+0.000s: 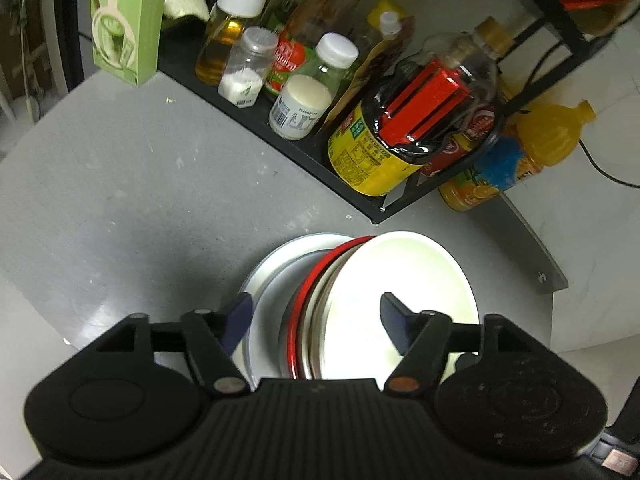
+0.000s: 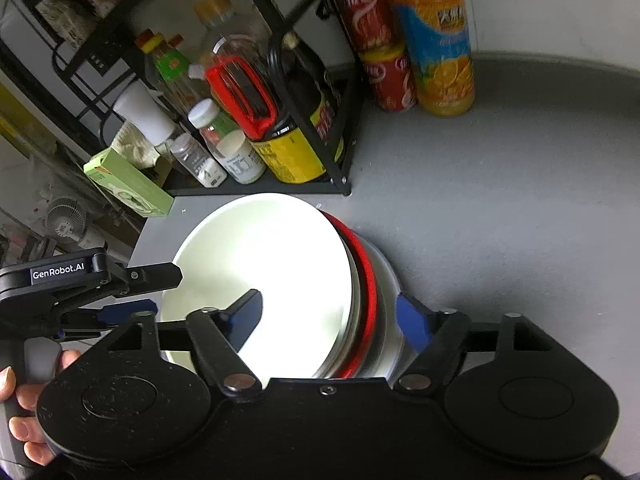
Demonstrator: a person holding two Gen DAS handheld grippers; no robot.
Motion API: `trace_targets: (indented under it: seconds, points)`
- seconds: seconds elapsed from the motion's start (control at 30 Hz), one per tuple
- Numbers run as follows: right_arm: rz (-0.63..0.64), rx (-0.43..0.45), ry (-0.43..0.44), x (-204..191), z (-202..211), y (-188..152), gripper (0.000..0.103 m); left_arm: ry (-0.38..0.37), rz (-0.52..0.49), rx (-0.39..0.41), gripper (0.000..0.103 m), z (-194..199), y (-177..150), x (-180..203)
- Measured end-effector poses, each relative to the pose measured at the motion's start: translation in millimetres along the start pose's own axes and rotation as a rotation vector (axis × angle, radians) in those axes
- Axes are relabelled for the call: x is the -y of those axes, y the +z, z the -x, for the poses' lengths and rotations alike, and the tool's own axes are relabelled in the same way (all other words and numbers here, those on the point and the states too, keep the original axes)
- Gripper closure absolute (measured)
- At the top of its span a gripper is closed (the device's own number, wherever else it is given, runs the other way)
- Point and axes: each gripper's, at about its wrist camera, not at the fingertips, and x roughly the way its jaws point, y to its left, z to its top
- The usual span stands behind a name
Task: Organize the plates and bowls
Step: 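Lower the nested bowls onto the white plate stack with both tools, then open both tools to release the nested bowls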
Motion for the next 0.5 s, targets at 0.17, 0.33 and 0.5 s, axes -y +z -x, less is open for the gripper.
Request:
trace_targets:
  seconds: [0.17,0.33,0.5]
  points:
    - [-0.027,0.065,-0.024,-1.4,28.4,-9.0,0.022,-0.004,-0.062,0.019,0.023,15.9,-6.9,8.3]
    - [-0.066,0.160,-0.071,2.7,61.7,-24.3,0.009,-0.057,-0.162,0.050,0.017,33.6,-16.7,13.5]
    - [-0.091,0.222,-0.132,7.1,91.6,-40.4,0.003,-0.065,-0.212,0.061,0.016,50.7,-24.3,20.3]
